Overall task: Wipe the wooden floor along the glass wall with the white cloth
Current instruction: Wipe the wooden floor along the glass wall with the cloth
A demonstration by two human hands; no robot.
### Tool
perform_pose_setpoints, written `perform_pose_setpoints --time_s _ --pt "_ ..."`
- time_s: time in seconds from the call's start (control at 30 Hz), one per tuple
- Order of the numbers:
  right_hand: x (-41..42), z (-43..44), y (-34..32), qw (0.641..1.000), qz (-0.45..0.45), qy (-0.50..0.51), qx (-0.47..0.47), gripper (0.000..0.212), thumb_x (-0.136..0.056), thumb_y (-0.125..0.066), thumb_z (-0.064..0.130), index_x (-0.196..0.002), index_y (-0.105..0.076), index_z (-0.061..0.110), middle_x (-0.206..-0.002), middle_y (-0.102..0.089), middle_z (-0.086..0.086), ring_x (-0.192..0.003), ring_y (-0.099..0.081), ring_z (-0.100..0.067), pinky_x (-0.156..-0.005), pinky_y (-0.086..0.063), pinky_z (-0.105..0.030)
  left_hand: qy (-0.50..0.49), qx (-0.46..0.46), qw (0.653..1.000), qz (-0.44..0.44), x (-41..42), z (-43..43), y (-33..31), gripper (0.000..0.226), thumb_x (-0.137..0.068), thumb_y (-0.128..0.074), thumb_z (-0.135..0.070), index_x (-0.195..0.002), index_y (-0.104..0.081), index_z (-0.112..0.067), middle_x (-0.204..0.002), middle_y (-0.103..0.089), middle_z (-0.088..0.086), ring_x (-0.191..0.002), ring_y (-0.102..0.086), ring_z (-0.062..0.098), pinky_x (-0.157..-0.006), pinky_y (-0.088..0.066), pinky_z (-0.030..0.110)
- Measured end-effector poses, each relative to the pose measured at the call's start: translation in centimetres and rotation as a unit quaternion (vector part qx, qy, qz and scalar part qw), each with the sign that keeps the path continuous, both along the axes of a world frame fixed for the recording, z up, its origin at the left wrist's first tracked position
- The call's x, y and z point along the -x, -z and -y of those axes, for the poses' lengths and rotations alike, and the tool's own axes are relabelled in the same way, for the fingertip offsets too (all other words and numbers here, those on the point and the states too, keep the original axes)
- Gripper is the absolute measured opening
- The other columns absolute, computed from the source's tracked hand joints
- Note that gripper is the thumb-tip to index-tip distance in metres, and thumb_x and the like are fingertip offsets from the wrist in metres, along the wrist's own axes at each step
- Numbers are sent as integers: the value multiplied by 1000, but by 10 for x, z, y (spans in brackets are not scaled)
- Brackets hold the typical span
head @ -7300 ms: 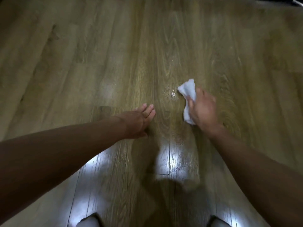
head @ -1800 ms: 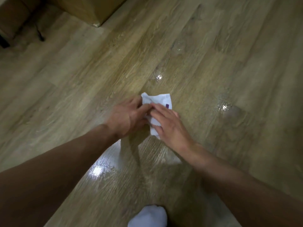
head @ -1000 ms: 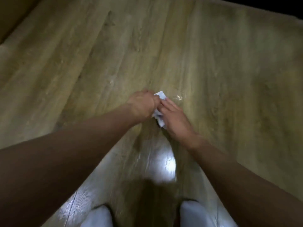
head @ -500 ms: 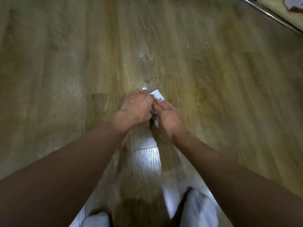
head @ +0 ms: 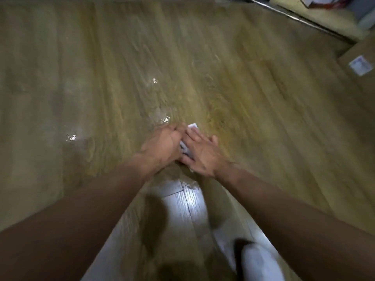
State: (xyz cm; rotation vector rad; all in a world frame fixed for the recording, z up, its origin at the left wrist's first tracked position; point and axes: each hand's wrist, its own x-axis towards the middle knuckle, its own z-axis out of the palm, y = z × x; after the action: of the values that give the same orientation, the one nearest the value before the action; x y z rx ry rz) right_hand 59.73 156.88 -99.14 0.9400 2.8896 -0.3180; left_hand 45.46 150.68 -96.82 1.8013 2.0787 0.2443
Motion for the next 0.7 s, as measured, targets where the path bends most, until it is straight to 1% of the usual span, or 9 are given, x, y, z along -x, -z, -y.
perform_pose_setpoints --time_s 0.07,0.13,0.2,0.3,0.4,0.47,0.5,0.6,0.7 --pt "-7 3 5 1000 -3 -4 -22 60 -95 -40 46 -148 -22 25 -156 -28 4 -143 -26 -15 -87 -28 -38 -1 -23 999 31 -4 -2 7 67 -73 -69 -24 -137 -47 -20 -125 -56 12 -115 -53 34 -96 -40 32" --pt "-19 7 11 999 -12 1 -52 59 -95 -43 41 -149 -24 27 -155 -29 9 -141 -30 -10 -87 -24 -35 -34 -39 998 38 -5 -1 13 62 -75 -67 -23 -132 -44 -24 -124 -52 9 -109 -56 35 -89 -45 38" --pt "-34 6 15 999 -21 -13 -48 64 -88 -54 35 -147 -31 25 -153 -33 9 -139 -35 -10 -94 -21 -32 -65 -2 998 25 -3 0 21 63 -77 -66 -40 -131 -39 -25 -128 -48 6 -106 -58 35 -85 -46 41" --pt "-46 -13 16 997 -35 -58 -46 62 -83 -57 29 -142 -41 17 -148 -43 1 -136 -40 -15 -112 -16 -37 -38 63 997 -22 -1 0 28 83 -74 -65 -60 -138 -32 -20 -134 -45 9 -110 -57 36 -89 -45 41" --pt "-21 -37 10 997 -62 35 -20 60 -85 -50 23 -143 -39 13 -149 -41 -3 -141 -33 -17 -117 -15 -37 -20 113 991 -72 -6 -12 23 115 -66 -75 -59 -149 -10 -15 -142 -33 14 -118 -52 38 -94 -44 42" --pt "-2 -40 12 996 -80 45 11 66 -85 -51 20 -147 -30 15 -153 -34 -2 -143 -26 -19 -115 -19 -37 -50 138 986 -78 -11 -18 18 127 -60 -81 -56 -151 -3 -11 -146 -30 14 -120 -51 37 -93 -44 41" --pt "1 -36 14 996 -89 26 12 67 -84 -52 24 -147 -30 17 -153 -35 -1 -142 -28 -19 -113 -22 -37 -66 135 986 -72 -12 -17 16 127 -58 -83 -53 -151 -7 -9 -147 -30 13 -119 -52 37 -91 -44 40" --pt "-27 -23 21 994 -106 -28 -19 57 -85 -60 38 -138 -45 26 -145 -46 6 -134 -41 -16 -101 -36 -37 -100 97 989 -45 -15 -3 13 111 -60 -83 -50 -148 -28 -10 -149 -32 6 -117 -55 32 -89 -44 37" --pt "-83 -29 27 992 -84 -74 -64 54 -82 -66 39 -132 -48 32 -141 -50 10 -127 -49 -13 -87 -39 -32 -96 110 989 -17 -19 5 8 97 -70 -77 -48 -149 -29 -22 -151 -27 1 -126 -47 27 -99 -39 34"
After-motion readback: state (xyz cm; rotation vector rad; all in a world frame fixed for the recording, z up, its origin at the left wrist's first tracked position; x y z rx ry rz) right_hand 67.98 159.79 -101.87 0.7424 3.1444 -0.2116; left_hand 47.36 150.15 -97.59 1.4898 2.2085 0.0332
